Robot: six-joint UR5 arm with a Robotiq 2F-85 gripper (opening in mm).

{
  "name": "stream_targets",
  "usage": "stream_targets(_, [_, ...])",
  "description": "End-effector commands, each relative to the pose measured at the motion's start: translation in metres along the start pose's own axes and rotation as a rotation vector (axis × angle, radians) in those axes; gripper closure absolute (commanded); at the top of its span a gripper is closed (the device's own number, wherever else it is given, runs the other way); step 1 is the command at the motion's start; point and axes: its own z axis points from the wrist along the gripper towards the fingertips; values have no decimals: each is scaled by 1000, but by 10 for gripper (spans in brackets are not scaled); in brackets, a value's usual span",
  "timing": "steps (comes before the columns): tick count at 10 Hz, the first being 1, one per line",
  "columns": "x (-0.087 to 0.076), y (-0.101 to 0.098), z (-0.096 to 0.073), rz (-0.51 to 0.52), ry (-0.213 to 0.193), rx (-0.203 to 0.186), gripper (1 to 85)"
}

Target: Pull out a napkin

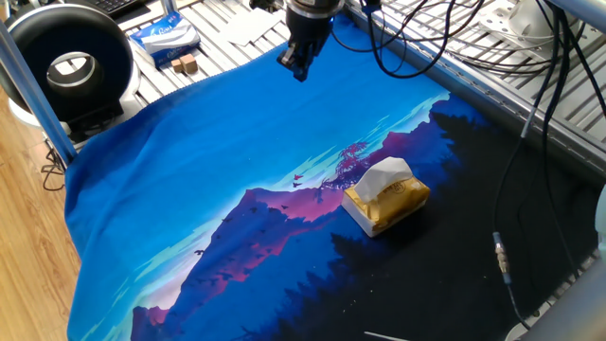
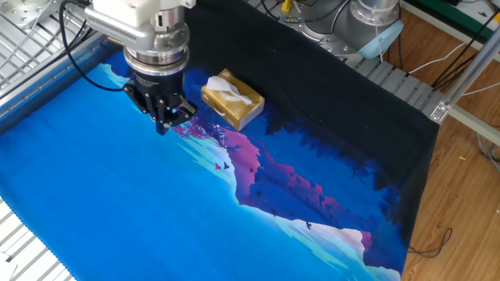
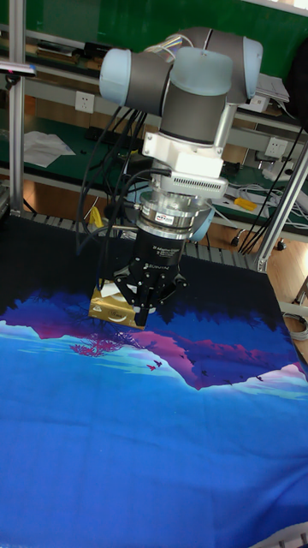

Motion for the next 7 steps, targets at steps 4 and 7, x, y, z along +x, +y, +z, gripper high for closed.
stream_targets(4, [-9,1,-2,24,-35,-7,847])
stream_targets(7, [-26,17,-4,49,-95,-68,847])
